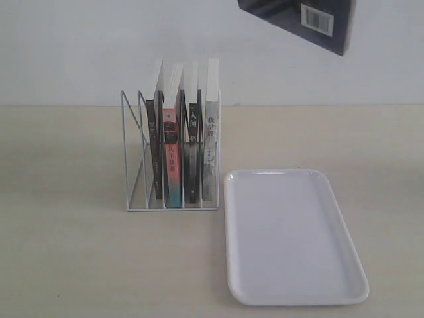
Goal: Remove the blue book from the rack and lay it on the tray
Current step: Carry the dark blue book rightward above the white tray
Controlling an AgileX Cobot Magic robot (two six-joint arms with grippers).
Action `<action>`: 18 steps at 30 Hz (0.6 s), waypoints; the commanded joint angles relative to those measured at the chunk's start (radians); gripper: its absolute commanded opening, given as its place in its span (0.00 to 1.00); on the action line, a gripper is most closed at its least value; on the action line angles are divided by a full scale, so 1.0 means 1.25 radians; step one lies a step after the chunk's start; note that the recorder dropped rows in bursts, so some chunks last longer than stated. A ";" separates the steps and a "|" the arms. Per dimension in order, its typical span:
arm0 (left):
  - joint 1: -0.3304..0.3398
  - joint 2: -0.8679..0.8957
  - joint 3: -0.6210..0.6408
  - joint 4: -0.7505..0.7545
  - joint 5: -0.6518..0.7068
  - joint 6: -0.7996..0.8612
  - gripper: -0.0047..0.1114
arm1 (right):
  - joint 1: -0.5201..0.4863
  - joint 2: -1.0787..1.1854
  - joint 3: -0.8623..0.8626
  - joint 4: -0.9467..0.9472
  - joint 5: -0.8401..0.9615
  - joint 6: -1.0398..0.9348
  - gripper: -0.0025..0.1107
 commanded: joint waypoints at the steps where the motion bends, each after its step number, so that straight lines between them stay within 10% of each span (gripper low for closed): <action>1: 0.002 -0.003 0.003 0.000 -0.002 -0.005 0.08 | -0.003 -0.072 0.112 -0.046 -0.029 -0.017 0.02; 18: 0.002 -0.003 0.003 0.000 -0.002 -0.005 0.08 | -0.163 -0.175 0.477 0.084 -0.243 -0.189 0.02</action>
